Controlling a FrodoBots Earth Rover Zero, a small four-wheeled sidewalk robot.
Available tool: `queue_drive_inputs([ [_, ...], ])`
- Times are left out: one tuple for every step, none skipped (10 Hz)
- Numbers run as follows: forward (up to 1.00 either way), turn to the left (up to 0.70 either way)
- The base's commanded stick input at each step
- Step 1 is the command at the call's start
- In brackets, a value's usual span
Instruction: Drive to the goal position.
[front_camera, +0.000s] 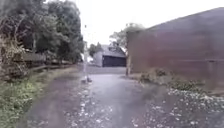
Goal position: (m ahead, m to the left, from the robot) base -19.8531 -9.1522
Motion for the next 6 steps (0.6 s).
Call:
queue_drive_inputs([
  [0.21,-0.84],
  [0.21,-0.84],
  [0.21,-0.84],
  [0.21,-0.83],
  [0.21,-0.83],
  [0.21,-0.83],
])
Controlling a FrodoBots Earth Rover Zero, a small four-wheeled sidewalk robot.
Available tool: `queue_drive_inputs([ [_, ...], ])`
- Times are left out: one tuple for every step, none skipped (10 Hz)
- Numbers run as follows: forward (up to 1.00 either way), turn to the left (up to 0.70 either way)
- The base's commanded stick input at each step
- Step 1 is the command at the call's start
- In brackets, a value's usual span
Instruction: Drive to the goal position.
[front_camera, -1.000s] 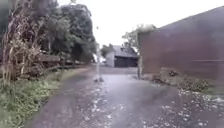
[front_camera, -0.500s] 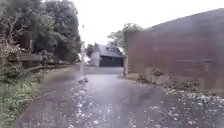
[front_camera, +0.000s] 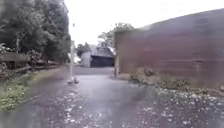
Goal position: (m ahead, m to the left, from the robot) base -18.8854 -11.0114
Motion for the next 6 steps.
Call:
queue_drive_inputs([
  [0.21,-0.84],
  [0.21,-0.52],
  [0.22,0.09],
  [0.25,0.07],
  [0.26,-0.62],
  [0.26,-0.65],
])
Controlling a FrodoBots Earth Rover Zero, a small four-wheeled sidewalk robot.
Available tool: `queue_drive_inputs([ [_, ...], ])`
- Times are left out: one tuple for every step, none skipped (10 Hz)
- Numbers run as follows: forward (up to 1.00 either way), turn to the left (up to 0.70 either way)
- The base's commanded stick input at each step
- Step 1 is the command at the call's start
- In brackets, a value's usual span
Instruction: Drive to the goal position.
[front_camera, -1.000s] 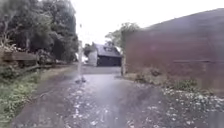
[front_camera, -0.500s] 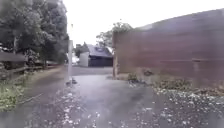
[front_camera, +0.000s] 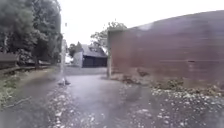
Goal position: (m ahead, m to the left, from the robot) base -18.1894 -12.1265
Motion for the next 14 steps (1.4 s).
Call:
queue_drive_inputs([
  [0.26,-0.65],
  [0.26,-0.65],
  [0.26,-0.65],
  [0.26,-0.65],
  [0.26,-0.65],
  [0.26,-0.65],
  [0.26,-0.43],
  [0.26,-0.02],
  [0.26,0.06],
  [0.26,-0.64],
  [0.26,-0.65],
  [0.26,-0.65],
  [0.26,-0.65],
  [0.26,-0.65],
])
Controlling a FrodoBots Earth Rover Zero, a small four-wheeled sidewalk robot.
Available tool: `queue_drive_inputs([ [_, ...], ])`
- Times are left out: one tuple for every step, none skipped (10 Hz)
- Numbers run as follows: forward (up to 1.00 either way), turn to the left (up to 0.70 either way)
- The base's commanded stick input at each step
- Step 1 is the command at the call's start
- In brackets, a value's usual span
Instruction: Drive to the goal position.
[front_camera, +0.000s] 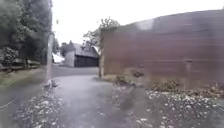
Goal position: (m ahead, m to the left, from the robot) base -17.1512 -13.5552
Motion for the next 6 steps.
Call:
queue_drive_inputs([
  [0.26,-0.65],
  [0.26,-0.65],
  [0.26,-0.65],
  [0.26,-0.65],
  [0.26,-0.65],
  [0.26,-0.65],
])
